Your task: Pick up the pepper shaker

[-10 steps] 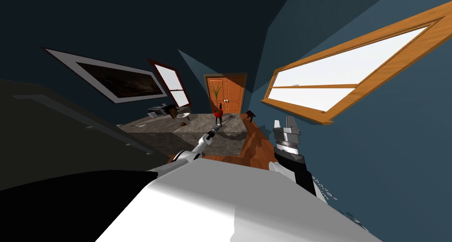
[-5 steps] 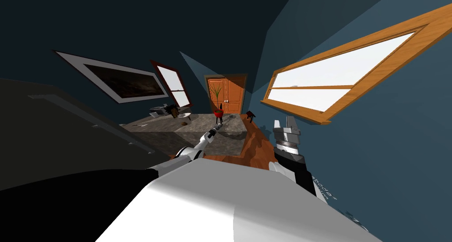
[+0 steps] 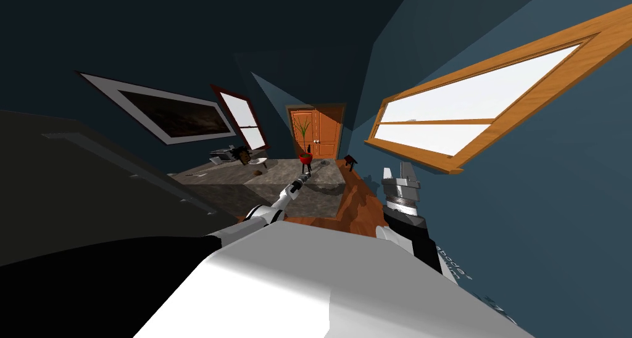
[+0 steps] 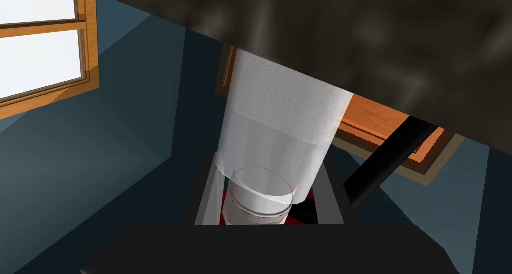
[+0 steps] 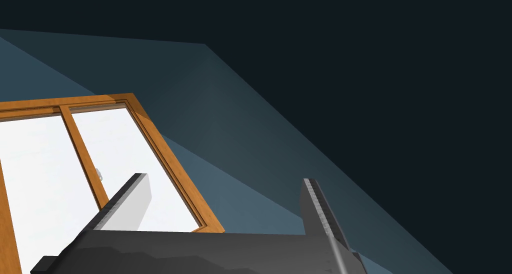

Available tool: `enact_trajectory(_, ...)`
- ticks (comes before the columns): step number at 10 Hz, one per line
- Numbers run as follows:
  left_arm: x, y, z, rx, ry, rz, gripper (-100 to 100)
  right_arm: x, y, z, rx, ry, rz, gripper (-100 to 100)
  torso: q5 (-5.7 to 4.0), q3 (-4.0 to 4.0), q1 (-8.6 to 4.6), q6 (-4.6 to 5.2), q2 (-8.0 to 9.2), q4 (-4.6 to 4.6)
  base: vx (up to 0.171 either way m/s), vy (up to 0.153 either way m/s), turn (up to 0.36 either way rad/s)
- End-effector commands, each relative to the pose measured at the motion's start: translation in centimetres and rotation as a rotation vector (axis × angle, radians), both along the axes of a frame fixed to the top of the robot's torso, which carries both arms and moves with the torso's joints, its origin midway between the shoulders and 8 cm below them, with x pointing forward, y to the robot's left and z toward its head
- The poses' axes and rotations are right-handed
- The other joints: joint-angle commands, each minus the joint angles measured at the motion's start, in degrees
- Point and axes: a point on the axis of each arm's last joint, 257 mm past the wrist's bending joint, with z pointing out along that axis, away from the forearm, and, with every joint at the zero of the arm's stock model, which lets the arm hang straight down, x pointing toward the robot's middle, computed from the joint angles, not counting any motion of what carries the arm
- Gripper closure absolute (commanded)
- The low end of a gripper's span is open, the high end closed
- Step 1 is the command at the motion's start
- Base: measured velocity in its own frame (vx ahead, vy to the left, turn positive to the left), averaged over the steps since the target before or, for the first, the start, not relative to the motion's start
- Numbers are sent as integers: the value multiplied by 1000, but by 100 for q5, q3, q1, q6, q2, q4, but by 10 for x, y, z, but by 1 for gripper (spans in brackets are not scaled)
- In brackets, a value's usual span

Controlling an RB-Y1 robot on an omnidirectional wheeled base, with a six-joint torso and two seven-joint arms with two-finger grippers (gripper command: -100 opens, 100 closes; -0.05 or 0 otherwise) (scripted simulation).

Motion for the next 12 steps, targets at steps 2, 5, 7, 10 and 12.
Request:
enact_trajectory(2,-10,10,-7,0,5,14,100,0,0,0,0,0,0,0,0,0,1,0,0,0,36,-5,-49)
enact_trajectory(5,-26,23,-14,3,5,31,100,0,0,0,0,0,0,0,9,-22,9,-4,-25,-19,58,-7,-22)
enact_trajectory(7,-36,28,-22,3,11,38,100,0,0,0,0,0,0,0,18,-43,21,-3,-52,-36,54,-3,-23)
enact_trajectory(10,-51,38,-28,6,17,51,100,0,0,0,0,0,0,0,31,-59,34,-12,-50,-69,40,-6,-35)
enact_trajectory(12,-57,40,-22,6,-4,52,100,0,0,0,0,0,0,0,40,-75,39,-19,-56,-95,27,-1,8)
